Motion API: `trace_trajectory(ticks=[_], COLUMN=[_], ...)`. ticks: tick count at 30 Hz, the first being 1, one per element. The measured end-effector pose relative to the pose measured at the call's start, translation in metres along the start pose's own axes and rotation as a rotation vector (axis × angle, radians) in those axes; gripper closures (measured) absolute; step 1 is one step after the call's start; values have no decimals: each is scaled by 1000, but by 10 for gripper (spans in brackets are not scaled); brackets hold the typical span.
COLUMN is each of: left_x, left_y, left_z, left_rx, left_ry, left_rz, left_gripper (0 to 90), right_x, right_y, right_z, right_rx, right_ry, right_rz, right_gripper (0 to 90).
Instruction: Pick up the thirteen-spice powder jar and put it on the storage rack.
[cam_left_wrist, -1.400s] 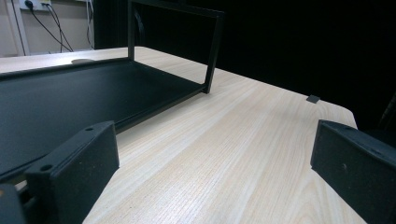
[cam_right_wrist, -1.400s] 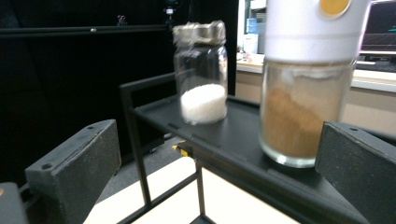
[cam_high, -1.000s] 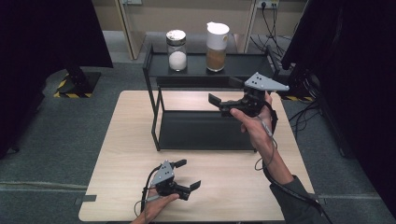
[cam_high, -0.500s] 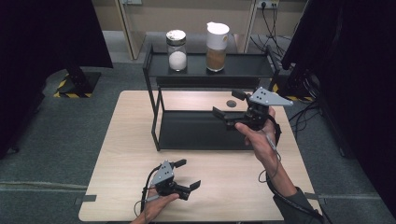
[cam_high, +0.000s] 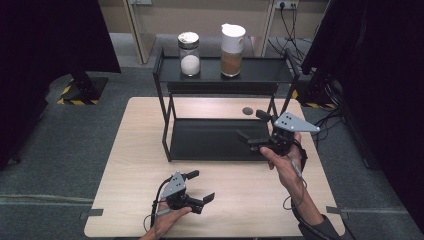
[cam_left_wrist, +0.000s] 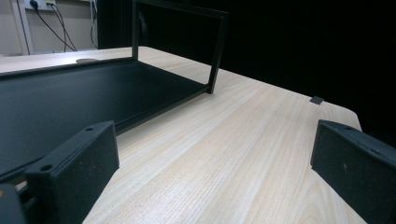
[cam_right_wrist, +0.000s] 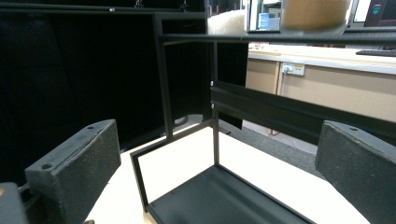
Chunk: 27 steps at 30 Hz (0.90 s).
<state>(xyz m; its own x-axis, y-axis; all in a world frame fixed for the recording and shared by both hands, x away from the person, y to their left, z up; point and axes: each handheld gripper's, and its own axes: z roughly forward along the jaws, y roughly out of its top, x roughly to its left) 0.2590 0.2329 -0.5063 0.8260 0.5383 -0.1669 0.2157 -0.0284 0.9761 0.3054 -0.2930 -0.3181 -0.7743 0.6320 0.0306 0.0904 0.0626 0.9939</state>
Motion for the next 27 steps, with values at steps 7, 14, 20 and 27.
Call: trace_trajectory(ticks=[7,14,20,27], left_x=[0,0,0,0], left_y=[0,0,0,0], left_z=[0,0,0,-1], left_rx=[-3,-3,-4,-5], left_ry=[2,3,5,6], left_rz=[0,0,1,1], left_gripper=[5,5,5,5], right_x=[5,10,13,16], right_y=[-16,-32,-44,-59], right_z=[-6,-10,-12,-15], right_rx=[9,21,28,41], right_ry=[13,34,47,56], right_rz=[-2,3,7,13], right_gripper=[5,4,5,5])
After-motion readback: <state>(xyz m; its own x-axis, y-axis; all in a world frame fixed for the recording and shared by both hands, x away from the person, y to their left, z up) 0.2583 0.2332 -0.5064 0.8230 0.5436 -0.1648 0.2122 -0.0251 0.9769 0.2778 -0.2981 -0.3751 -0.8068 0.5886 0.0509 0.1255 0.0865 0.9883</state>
